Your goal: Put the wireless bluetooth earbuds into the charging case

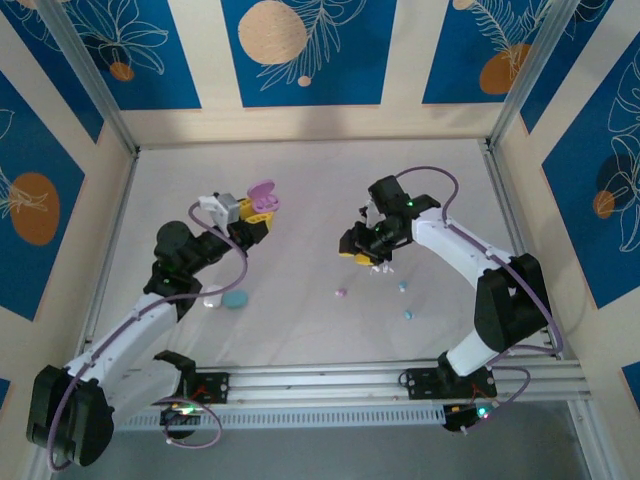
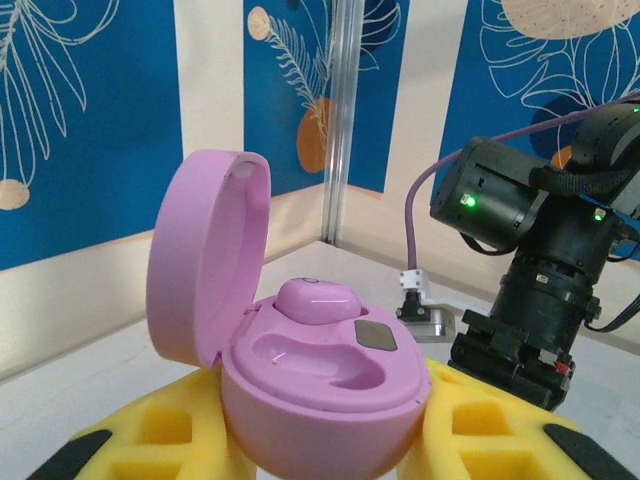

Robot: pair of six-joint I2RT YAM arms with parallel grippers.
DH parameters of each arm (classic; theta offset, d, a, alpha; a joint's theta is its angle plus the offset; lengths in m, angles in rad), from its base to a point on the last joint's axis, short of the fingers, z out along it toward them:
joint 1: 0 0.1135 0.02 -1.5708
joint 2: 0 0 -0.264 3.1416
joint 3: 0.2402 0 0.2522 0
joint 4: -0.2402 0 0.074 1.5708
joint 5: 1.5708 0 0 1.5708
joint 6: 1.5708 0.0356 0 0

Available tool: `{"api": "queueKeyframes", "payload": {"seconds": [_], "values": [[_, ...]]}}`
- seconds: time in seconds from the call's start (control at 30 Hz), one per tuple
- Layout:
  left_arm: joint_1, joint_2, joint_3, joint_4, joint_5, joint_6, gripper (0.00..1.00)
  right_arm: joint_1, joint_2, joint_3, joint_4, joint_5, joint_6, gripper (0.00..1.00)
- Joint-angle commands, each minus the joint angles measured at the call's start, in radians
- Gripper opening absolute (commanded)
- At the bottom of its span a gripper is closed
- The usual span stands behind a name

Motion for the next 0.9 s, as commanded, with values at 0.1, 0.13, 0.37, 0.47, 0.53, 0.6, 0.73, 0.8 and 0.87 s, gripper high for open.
{"api": "queueKeyframes", "payload": {"seconds": [0.1, 0.13, 0.37, 0.47, 0.53, 0.6, 0.73, 0.8, 0.87], "values": [[0.014, 0.004, -0.001, 0.033, 0.005, -0.017, 0.21, 0.030, 0.031, -0.007, -0.025, 0.028, 0.002, 0.47], [0.014, 0.011, 0.000, 0.043, 0.008, -0.023, 0.21, 0.037, 0.038, -0.007, -0.021, 0.032, 0.003, 0.47], [0.016, 0.011, 0.003, 0.048, -0.006, -0.034, 0.21, 0.088, 0.109, 0.028, -0.040, 0.052, -0.003, 0.47], [0.014, -0.008, 0.005, 0.038, -0.003, -0.037, 0.21, 0.104, 0.136, 0.037, -0.043, 0.055, -0.001, 0.46], [0.016, -0.025, 0.006, 0.031, -0.007, -0.035, 0.21, 0.118, 0.150, 0.044, -0.044, 0.060, 0.002, 0.46], [0.015, -0.036, 0.007, 0.025, -0.009, -0.036, 0.21, 0.128, 0.164, 0.050, -0.040, 0.066, 0.004, 0.46], [0.015, -0.043, 0.024, 0.010, 0.014, -0.043, 0.21, 0.147, 0.211, 0.073, -0.052, 0.082, 0.011, 0.44], [0.015, -0.051, 0.028, 0.011, 0.016, -0.048, 0.21, 0.156, 0.227, 0.078, -0.069, 0.114, 0.020, 0.44], [0.016, -0.057, 0.031, 0.012, 0.015, -0.051, 0.21, 0.160, 0.230, 0.069, -0.081, 0.155, 0.034, 0.44]]}}
